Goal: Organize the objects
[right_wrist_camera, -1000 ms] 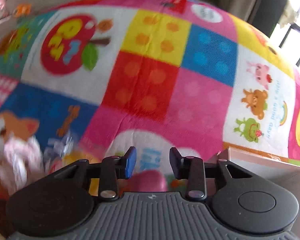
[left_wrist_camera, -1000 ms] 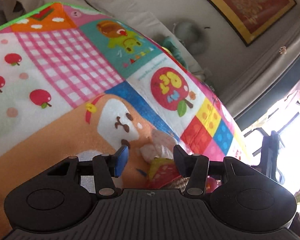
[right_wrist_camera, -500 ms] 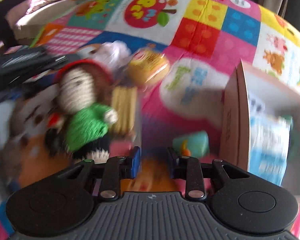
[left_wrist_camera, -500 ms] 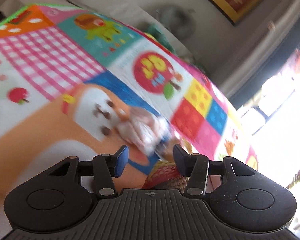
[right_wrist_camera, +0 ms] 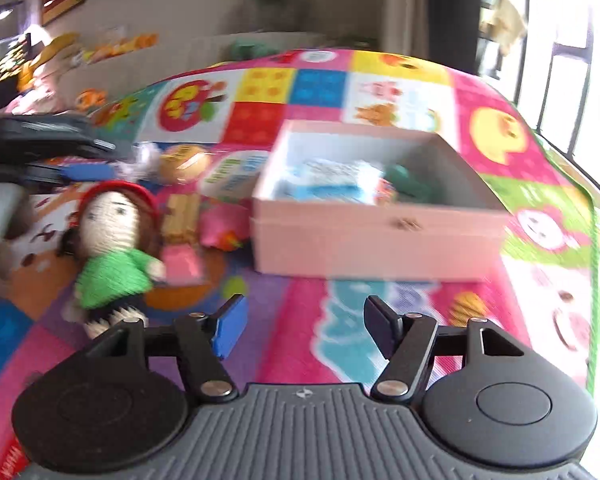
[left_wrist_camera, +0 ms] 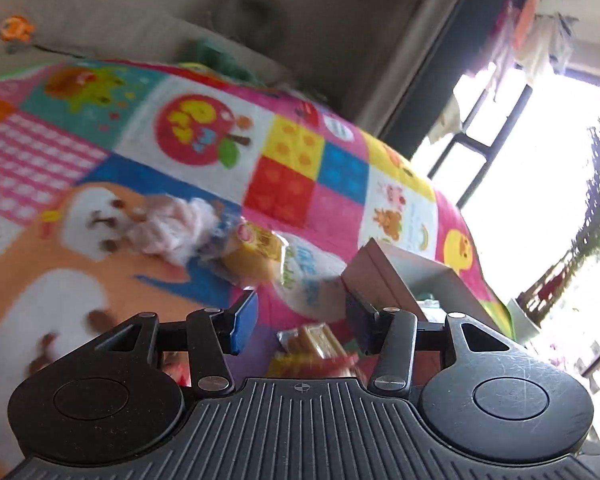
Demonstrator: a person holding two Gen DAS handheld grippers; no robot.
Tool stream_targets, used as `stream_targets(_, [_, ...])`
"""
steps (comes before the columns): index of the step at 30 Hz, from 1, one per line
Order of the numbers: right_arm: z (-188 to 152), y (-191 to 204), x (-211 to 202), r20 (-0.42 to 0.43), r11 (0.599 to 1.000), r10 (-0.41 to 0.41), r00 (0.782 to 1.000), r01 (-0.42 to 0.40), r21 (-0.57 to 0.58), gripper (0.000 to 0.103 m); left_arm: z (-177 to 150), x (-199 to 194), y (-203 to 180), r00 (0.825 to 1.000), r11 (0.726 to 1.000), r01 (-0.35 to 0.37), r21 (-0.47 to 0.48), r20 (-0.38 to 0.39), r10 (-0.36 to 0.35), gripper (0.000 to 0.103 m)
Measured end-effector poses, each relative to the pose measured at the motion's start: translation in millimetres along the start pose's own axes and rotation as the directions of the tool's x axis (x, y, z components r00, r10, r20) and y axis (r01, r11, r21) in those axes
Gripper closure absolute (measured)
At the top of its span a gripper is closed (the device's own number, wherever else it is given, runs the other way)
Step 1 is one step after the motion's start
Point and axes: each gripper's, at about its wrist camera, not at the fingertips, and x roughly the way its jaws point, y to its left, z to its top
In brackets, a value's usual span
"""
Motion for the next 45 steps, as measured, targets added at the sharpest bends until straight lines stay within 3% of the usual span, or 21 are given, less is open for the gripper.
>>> stream_targets(4, [-11, -26, 8, -0.027, 0.992, 0.027, 0.999, -0.024, 0.122, 0.038, -17, -30, -8, 0.997, 1.0, 0.006, 0.01, -0.076, -0.005, 0.05])
stream_targets(6, [-17, -28, 10, -0.001, 0.988, 0.028, 1.0, -0.027, 0.154, 0.034, -24, -34, -17, 0.992, 1.0, 0.005, 0.011, -0.129, -0.004, 0.05])
stream_targets(11, [-20, -30, 5, 0.048, 0.983, 0.01, 0.999, -0.018, 0.18, 0.031, -43, -10, -36, 0.977, 0.997, -0.064, 0.046, -0.2, 0.072, 0.05])
stream_targets(18, [-23, -32, 0, 0.106, 0.979, -0.012, 0.994, -0.009, 0.201, 0.016, -43, 47, -48, 0.961, 0.977, -0.204, 0.064, -0.178, 0.212, 0.036])
stream_targets(25, [-22, -21, 0, 0.116, 0.99, -0.012, 0.993, -0.004, 0.14, 0.005, -36, 74, -49, 0.958, 0.966, -0.244, 0.088, -0.132, 0.254, 0.04])
stream_targets(28, [-23, -22, 0, 0.109, 0.989, -0.01, 0.994, -0.006, 0.145, 0.005, -35, 65, -45, 0.962, 0.974, -0.211, 0.084, -0.161, 0.222, 0.043])
stream_targets(32, [-15, -21, 11, 0.047, 0.992, 0.034, 0.998, -0.039, 0.118, 0.005, -54, 24, -37, 0.971, 0.987, -0.088, 0.136, -0.208, 0.115, 0.044])
stream_targets(35, [0, -16, 21, 0.061, 0.996, 0.057, 0.996, -0.061, 0.064, 0.005, -66, -11, -19, 0.972, 0.989, -0.02, 0.145, -0.229, 0.054, 0.044])
stream_targets(39, [36, -10, 51, 0.036, 0.994, 0.09, 0.995, -0.092, 0.054, 0.005, -68, -37, 2, 0.967, 0.99, 0.015, 0.14, -0.254, 0.021, 0.045])
stream_targets(45, [68, 10, 87, 0.009, 0.991, 0.114, 0.993, -0.114, 0.073, 0.002, -70, -47, 17, 0.975, 0.988, 0.03, 0.152, -0.222, 0.004, 0.045])
